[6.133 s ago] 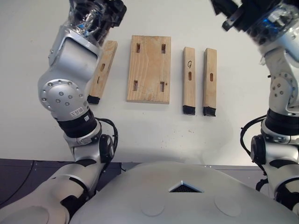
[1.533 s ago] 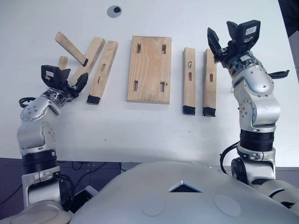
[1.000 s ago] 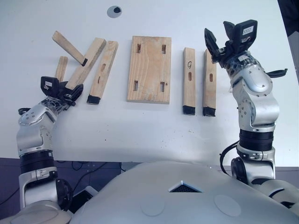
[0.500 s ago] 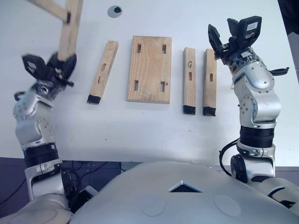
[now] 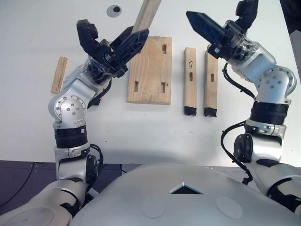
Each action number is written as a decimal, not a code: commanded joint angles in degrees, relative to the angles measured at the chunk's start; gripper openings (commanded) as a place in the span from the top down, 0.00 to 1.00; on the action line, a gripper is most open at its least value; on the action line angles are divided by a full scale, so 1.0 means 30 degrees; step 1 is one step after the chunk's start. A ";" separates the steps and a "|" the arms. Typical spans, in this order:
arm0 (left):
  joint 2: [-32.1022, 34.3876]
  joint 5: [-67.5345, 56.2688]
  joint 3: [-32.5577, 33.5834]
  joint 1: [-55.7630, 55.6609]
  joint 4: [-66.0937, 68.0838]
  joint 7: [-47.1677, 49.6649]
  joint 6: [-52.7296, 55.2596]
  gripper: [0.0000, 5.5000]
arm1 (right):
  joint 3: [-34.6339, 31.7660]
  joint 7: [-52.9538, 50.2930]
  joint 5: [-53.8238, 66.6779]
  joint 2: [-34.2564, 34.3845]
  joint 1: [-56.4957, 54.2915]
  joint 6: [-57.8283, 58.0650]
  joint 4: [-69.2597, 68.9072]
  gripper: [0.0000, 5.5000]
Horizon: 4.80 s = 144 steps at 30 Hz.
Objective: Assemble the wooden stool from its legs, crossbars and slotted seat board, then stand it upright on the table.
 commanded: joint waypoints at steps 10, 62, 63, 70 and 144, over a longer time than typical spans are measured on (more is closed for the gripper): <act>0.0272 -0.0293 -0.0551 0.1020 -0.1090 -0.0802 0.1187 0.64 | -0.0898 -0.1175 0.3715 0.1759 -0.2267 0.2932 0.0414 0.32; -0.1341 0.6518 0.5129 -0.1899 0.5666 0.6756 -0.8849 0.20 | 0.2858 0.6109 -0.6331 -0.1200 0.1169 -0.8051 0.0815 0.63; -0.1344 0.6746 0.5125 -0.2029 0.5964 0.6836 -0.9114 0.20 | 0.2921 0.6132 -0.6417 -0.1116 0.1354 -0.8240 0.0726 0.63; -0.1307 0.7673 0.5089 -0.2559 0.7397 0.7662 -0.9221 0.20 | 0.3661 0.6718 -0.6513 -0.1353 0.2655 -0.8044 -0.0496 0.63; -0.2568 0.7807 0.5901 -0.0557 0.7790 0.9308 -0.9000 0.20 | 2.1429 1.0223 -1.9246 -0.6301 -0.0002 -1.0026 0.4916 0.63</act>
